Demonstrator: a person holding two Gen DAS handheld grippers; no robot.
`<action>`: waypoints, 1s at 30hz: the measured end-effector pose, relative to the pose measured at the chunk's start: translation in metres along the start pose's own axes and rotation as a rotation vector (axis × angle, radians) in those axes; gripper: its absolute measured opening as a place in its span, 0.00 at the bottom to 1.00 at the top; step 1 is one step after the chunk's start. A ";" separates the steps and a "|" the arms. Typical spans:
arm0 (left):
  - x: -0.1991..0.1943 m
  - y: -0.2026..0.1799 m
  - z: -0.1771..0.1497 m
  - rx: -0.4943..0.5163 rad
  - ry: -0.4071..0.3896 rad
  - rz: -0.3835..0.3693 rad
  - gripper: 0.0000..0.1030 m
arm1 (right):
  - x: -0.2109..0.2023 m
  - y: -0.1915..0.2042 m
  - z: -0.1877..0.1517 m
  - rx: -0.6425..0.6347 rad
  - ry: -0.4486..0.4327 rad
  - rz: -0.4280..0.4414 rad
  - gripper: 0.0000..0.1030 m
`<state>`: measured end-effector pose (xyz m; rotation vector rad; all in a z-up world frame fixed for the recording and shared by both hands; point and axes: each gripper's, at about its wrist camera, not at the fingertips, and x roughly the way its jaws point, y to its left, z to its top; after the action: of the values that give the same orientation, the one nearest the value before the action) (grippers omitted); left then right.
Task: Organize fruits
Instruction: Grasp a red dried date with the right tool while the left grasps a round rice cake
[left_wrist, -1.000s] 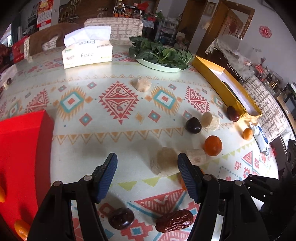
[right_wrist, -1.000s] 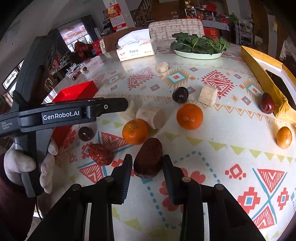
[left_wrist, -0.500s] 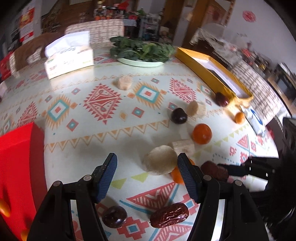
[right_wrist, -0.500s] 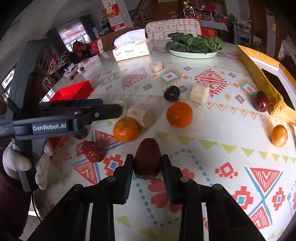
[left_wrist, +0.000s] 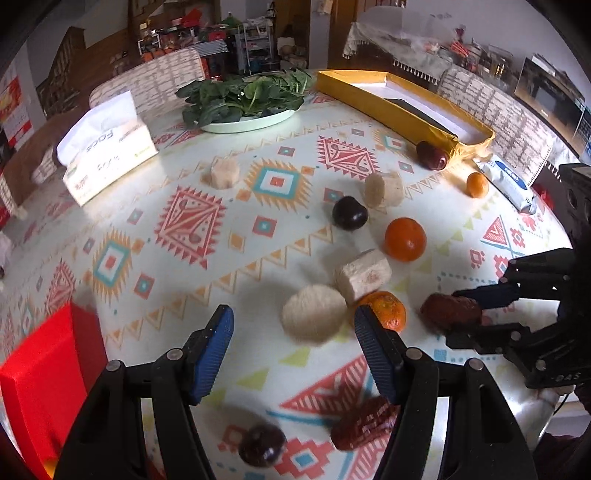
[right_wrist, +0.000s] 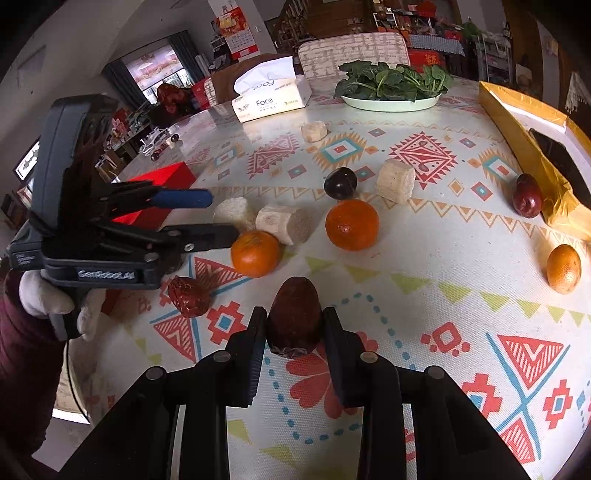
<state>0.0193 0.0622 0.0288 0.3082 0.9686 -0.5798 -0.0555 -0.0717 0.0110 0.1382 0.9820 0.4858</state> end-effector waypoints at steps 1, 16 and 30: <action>0.001 0.001 0.001 0.003 0.004 -0.006 0.65 | 0.000 -0.001 0.000 0.004 0.002 0.009 0.33; 0.018 -0.002 -0.004 0.058 0.076 -0.003 0.65 | -0.007 -0.022 0.003 0.019 -0.002 -0.007 0.33; -0.006 -0.001 -0.007 -0.097 -0.040 0.023 0.34 | -0.010 -0.014 -0.001 0.025 -0.013 -0.041 0.32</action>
<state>0.0118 0.0668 0.0300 0.2203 0.9507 -0.5139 -0.0564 -0.0885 0.0133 0.1432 0.9762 0.4344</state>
